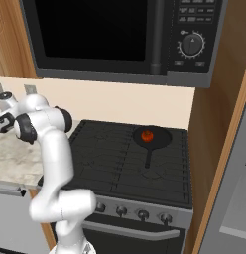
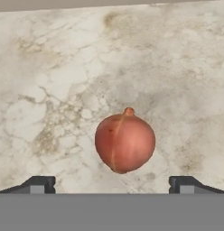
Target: Place the pan on the rear right burner on the stove. Then place the tomato and the onion in the pan and turn on the rear right burner.
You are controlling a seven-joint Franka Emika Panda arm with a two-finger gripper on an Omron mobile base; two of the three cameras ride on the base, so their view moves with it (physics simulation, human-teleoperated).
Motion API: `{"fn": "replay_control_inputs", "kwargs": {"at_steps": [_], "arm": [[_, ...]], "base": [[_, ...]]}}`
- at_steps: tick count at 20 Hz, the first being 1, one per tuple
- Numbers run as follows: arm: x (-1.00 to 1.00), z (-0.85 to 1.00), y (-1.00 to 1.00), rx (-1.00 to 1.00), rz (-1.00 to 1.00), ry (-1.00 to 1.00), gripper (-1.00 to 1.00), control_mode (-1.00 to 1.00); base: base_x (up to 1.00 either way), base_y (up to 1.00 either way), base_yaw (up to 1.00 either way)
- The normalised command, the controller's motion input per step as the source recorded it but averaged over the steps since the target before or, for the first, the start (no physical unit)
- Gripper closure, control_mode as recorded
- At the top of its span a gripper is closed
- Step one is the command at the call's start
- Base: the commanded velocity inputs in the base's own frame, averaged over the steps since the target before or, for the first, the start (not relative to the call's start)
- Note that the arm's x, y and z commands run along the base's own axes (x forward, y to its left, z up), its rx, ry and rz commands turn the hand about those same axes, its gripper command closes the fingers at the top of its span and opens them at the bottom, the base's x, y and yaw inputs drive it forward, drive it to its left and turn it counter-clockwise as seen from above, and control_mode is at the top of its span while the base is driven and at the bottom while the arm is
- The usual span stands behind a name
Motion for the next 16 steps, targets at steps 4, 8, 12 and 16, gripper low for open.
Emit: {"fn": "replay_control_inputs", "kwargs": {"at_steps": [4,8,12,16], "arm": [[0.23,-0.10,0.00,-0.02,0.00,0.00,-1.00,-1.00],[0.18,-0.07,0.00,-0.02,0.00,0.00,-1.00,-1.00],[0.04,-0.12,0.00,0.00,0.00,0.02,-1.00,-1.00],[0.01,-0.22,0.00,0.00,0.00,0.03,-1.00,-1.00]], "base": [[0.00,0.00,0.00],[0.00,0.00,0.00],[0.00,0.00,0.00],[0.00,0.00,0.00]]}}
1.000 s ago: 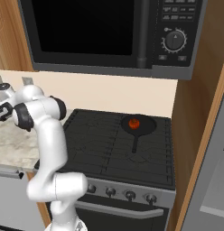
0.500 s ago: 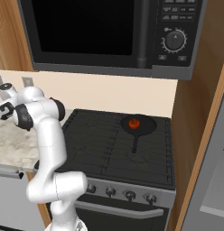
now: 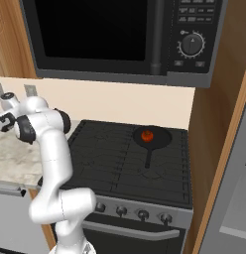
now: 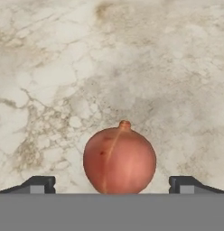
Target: Place the pan on the rear right burner on the stove. Then place the tomato and the onion in the pan and turn on the rear right burner.
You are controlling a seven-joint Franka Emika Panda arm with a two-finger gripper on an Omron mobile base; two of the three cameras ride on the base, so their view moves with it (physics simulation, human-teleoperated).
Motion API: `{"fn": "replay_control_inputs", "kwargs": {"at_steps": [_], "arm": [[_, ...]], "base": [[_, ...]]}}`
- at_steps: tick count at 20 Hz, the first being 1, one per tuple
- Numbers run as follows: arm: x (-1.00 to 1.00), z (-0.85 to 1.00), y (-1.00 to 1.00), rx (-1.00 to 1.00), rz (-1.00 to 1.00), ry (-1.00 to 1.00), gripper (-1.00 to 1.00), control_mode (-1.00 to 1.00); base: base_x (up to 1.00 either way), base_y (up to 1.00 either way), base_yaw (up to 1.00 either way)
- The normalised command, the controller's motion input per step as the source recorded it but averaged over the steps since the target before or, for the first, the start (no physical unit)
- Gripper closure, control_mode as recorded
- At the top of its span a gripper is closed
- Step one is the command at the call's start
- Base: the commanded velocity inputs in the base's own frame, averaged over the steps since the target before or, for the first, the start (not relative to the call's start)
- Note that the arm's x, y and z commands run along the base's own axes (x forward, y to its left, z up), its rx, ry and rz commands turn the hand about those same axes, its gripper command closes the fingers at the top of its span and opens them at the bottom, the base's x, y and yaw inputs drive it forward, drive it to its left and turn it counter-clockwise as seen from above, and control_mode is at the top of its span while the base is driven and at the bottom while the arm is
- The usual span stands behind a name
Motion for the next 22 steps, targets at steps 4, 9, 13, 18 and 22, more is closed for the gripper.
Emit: {"fn": "replay_control_inputs", "kwargs": {"at_steps": [4,9,13,18,22], "arm": [[0.04,-0.25,0.00,0.00,0.00,0.02,-1.00,-1.00],[0.07,-0.21,0.00,0.00,0.00,0.02,-1.00,-1.00],[0.07,-0.16,0.00,0.00,0.00,0.02,-1.00,-1.00],[0.12,-0.13,0.00,-0.01,0.00,0.02,-1.00,-1.00],[0.00,0.00,0.00,0.00,0.00,0.00,-1.00,-1.00]], "base": [[0.00,0.00,0.00],[0.00,0.00,0.00],[0.00,0.00,0.00],[0.00,0.00,0.00],[0.00,0.00,0.00]]}}
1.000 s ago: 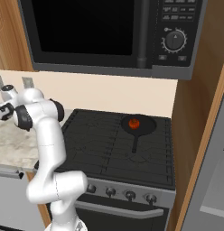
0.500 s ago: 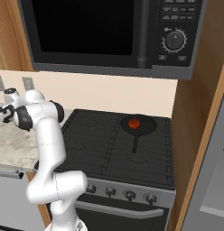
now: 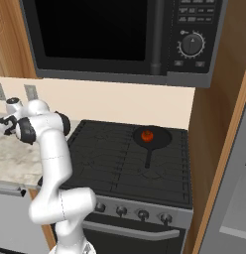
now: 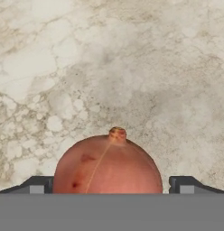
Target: Place the pan on the rear right burner on the stove. Then place the tomato and the onion in the pan and turn on the rear right burner.
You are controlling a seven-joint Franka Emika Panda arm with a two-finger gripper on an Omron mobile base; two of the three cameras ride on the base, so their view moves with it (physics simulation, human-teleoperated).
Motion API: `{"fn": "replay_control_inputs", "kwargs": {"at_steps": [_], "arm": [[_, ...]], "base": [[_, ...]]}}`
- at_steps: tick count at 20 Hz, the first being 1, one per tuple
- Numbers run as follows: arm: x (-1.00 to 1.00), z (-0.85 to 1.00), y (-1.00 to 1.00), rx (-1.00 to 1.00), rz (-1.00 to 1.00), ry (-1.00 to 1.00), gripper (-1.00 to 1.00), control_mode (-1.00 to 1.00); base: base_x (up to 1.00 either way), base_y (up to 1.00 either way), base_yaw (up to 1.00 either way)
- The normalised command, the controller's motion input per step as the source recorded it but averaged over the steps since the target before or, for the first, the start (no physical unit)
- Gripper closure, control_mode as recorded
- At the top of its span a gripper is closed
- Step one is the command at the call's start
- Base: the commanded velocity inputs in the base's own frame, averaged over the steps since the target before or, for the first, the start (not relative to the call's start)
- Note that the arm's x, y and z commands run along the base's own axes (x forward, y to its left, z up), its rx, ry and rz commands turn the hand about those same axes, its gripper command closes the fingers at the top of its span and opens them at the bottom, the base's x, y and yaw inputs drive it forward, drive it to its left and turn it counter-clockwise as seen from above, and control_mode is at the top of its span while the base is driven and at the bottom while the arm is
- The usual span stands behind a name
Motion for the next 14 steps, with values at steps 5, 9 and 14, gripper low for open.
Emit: {"fn": "replay_control_inputs", "kwargs": {"at_steps": [5,9,14], "arm": [[0.00,0.00,0.00,0.00,0.00,0.00,1.00,-1.00],[0.00,0.00,0.00,0.00,0.00,0.00,1.00,-1.00],[0.00,0.00,0.00,0.00,0.00,0.00,1.00,-1.00]], "base": [[0.00,0.00,0.00],[0.00,0.00,0.00],[0.00,0.00,0.00]]}}
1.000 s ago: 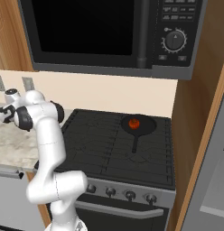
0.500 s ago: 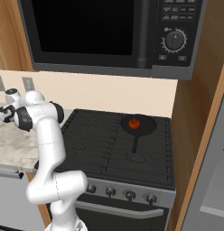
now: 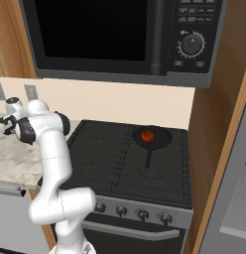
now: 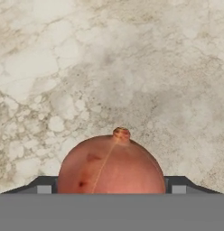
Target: Place the pan on the rear right burner on the stove. Then place the tomato and the onion in the pan and turn on the rear right burner.
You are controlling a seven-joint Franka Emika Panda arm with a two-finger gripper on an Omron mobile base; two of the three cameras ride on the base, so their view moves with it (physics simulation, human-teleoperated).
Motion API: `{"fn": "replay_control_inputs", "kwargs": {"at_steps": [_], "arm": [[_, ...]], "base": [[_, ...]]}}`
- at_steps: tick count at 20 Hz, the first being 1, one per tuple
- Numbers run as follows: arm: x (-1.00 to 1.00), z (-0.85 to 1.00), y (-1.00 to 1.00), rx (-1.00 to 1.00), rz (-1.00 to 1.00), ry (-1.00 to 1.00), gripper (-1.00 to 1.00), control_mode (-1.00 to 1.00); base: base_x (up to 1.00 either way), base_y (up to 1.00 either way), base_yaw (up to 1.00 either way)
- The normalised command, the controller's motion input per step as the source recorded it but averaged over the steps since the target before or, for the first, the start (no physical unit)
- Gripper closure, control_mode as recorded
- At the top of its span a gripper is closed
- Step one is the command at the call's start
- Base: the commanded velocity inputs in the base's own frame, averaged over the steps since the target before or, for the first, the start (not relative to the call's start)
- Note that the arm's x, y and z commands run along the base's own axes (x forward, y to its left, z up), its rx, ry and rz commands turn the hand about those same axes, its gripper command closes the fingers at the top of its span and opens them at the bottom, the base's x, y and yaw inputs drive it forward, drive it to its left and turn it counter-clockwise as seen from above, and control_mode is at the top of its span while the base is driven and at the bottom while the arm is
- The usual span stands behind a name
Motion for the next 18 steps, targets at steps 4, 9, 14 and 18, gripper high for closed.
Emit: {"fn": "replay_control_inputs", "kwargs": {"at_steps": [4,9,14,18], "arm": [[-0.28,0.08,-0.31,0.00,0.00,-0.06,1.00,-1.00],[-0.59,0.13,-0.47,0.02,0.00,-0.06,1.00,-1.00],[-0.63,0.08,-0.44,0.02,0.00,-0.04,1.00,-1.00],[-0.54,0.04,-0.44,0.01,0.00,-0.03,1.00,-1.00]], "base": [[0.00,0.00,0.00],[0.00,0.00,0.00],[0.00,0.00,0.00],[0.00,0.00,0.00]]}}
